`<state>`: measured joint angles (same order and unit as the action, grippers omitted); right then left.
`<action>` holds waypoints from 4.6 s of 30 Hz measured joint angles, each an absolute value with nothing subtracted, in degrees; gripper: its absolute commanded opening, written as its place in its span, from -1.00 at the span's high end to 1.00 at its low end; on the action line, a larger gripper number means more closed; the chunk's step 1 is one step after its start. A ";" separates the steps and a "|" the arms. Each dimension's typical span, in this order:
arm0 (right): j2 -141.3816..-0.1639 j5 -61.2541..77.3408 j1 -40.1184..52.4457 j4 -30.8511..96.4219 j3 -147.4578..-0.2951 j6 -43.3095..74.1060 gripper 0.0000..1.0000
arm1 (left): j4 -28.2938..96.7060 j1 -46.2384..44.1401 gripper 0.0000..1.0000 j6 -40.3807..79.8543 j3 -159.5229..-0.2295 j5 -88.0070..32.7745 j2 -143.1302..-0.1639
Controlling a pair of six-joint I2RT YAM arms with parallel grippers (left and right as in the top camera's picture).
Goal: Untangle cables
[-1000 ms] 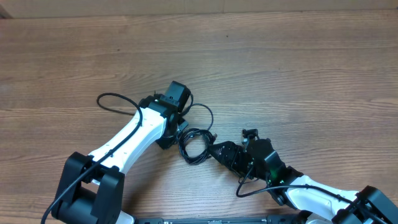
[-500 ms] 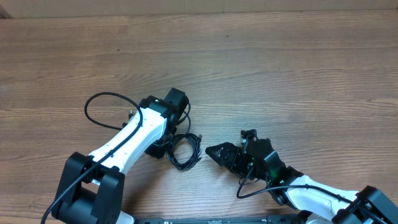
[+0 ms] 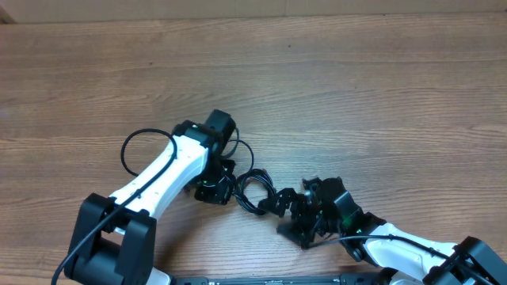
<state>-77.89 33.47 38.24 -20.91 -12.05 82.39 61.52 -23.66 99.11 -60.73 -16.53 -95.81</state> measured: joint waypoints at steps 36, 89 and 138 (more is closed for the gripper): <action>-77.65 30.35 38.24 -25.89 -12.10 104.68 -0.12 | 62.52 -20.62 0.91 93.01 -60.73 -26.35 -95.81; -77.62 23.55 38.35 -20.10 -17.32 71.83 0.92 | 58.43 -16.47 0.92 72.97 -63.59 -12.14 -95.81; -77.87 28.56 38.28 13.04 -34.72 61.65 0.92 | 52.95 -41.28 0.91 73.78 -67.53 18.52 -95.81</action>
<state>-77.87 28.56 38.28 13.04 -34.72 61.65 52.95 -41.28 73.78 -67.53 18.52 -95.81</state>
